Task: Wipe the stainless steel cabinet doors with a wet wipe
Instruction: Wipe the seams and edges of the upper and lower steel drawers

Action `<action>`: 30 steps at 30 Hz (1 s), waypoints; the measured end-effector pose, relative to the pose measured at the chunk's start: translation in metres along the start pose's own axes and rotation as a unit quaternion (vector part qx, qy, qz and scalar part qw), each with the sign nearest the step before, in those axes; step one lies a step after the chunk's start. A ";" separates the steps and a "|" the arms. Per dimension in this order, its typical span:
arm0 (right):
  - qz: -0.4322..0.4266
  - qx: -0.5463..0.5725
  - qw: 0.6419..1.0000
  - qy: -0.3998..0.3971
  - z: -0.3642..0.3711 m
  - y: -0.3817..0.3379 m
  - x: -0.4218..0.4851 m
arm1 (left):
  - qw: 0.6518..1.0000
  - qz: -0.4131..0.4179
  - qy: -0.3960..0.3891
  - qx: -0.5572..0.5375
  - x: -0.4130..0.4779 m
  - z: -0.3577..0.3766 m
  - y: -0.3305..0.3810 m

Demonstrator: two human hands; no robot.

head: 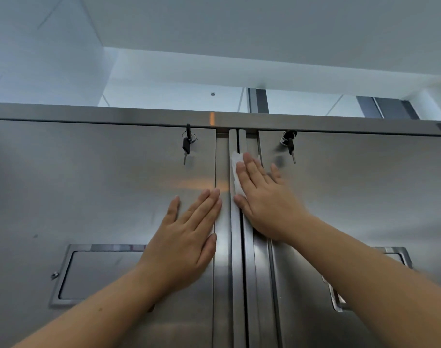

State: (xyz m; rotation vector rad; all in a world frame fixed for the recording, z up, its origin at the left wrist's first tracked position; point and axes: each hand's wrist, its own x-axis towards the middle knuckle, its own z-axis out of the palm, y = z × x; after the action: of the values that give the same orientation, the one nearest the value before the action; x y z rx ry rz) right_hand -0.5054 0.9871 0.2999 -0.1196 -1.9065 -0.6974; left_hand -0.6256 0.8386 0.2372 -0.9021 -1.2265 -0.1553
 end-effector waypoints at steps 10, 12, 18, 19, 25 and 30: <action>0.041 0.018 0.999 -0.010 -0.009 0.001 0.031 | 1.000 0.002 -0.010 0.010 -0.001 0.001 -0.001; 0.038 0.024 0.999 -0.012 -0.007 0.000 0.028 | 1.000 0.003 -0.009 0.010 -0.001 0.001 -0.001; 0.024 0.005 1.000 -0.018 -0.008 0.003 0.021 | 1.000 0.004 -0.006 0.013 -0.001 0.001 0.000; 0.030 0.011 0.999 -0.025 -0.012 0.004 0.027 | 1.000 0.004 -0.007 0.013 -0.001 0.000 0.000; 0.041 0.017 0.999 -0.019 -0.019 0.011 0.053 | 1.000 0.000 -0.008 0.015 -0.002 0.001 0.000; 0.009 0.011 1.000 -0.012 -0.011 0.011 0.028 | 1.000 0.001 -0.005 0.015 -0.001 0.000 0.000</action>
State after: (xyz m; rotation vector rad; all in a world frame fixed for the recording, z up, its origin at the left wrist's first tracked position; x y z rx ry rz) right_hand -0.5049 0.9843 0.3322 -0.1314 -1.9339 -0.6663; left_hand -0.6261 0.8383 0.2363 -0.8780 -1.2343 -0.1309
